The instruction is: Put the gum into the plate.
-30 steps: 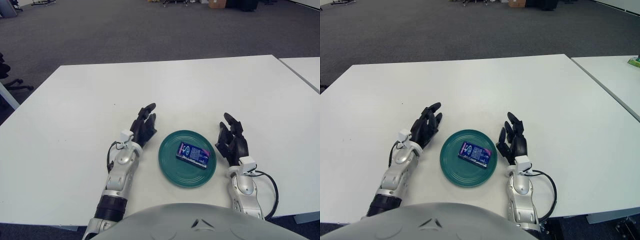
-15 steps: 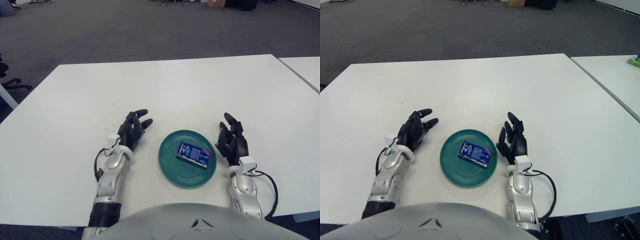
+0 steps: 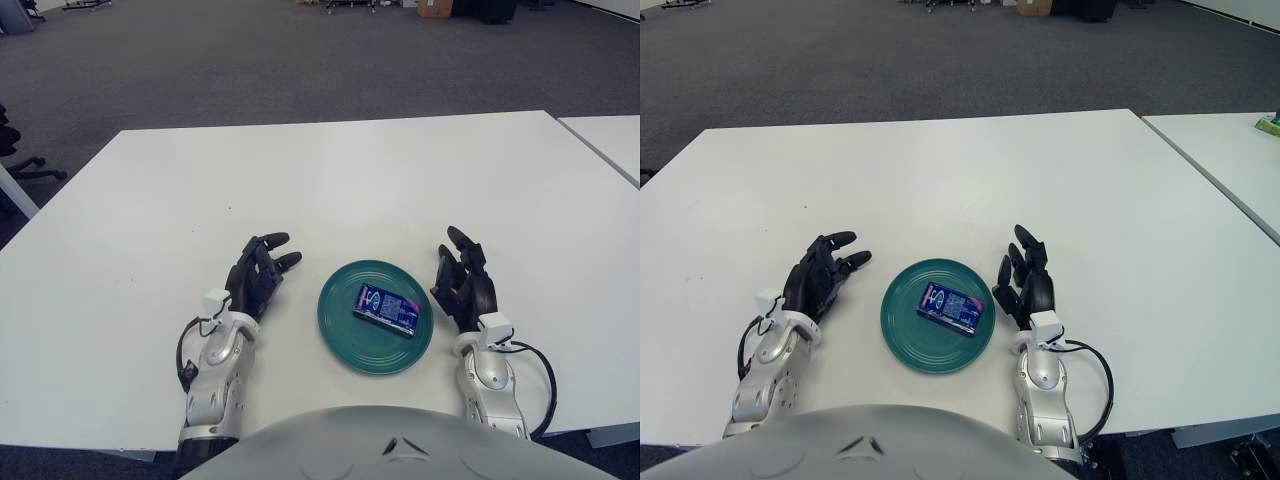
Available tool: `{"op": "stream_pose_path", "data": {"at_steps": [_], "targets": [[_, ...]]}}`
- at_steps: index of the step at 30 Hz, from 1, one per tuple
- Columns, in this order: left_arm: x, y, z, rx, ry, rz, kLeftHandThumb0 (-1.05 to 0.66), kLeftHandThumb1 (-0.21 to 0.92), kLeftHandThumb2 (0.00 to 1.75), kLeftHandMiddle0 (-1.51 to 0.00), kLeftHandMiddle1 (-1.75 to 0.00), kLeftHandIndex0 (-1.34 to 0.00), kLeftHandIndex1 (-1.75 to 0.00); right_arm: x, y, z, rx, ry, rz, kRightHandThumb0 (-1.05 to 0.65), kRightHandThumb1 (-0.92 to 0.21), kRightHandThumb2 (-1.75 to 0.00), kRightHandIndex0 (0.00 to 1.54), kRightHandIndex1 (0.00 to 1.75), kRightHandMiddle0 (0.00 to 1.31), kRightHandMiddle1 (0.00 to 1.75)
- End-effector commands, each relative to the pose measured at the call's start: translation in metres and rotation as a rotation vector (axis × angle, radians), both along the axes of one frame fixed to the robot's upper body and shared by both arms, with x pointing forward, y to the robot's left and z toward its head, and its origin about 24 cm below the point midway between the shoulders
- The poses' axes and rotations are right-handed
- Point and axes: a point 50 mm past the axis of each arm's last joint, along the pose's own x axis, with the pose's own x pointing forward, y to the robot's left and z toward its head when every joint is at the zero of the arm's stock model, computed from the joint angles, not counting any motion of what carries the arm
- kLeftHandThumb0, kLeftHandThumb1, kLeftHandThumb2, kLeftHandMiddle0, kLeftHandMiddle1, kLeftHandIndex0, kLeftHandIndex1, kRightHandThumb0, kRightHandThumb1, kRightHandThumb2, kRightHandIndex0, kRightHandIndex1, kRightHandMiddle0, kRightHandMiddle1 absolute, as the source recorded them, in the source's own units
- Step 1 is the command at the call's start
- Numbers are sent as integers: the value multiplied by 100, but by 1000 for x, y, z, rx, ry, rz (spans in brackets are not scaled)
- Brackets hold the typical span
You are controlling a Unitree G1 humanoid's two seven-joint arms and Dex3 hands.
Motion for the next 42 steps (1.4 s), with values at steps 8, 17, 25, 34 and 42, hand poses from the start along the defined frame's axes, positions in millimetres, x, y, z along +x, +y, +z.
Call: {"op": "stream_pose_path", "data": {"at_steps": [8,17,25,34,42], "targets": [[-40,-3,-41,151,135,54,-81,92,94,-49,-107,-34,-128,-33,-5,-41,38,280,-17,-76,-92,-87,36,2,0,53],[-25,-19,-45,192,64,42,-80,92,98,-43,-102,-26,-122,-35,-5,-41,40,286,-3,-77,-92,-88,33,1,0,55],[-27,-21,-48,201,21,28,-82,92,99,-41,-97,-22,-121,-37,-4,-40,29,285,8,-78,-92,-88,32,0,0,54],[-29,-21,-50,154,12,34,-84,92,99,-43,-96,-24,-123,-40,-4,-40,20,289,6,-79,-92,-88,31,0,0,53],[-26,-19,-49,111,10,45,-86,92,97,-44,-98,-24,-130,-41,-3,-40,31,286,8,-78,-92,-88,32,1,0,54]]}}
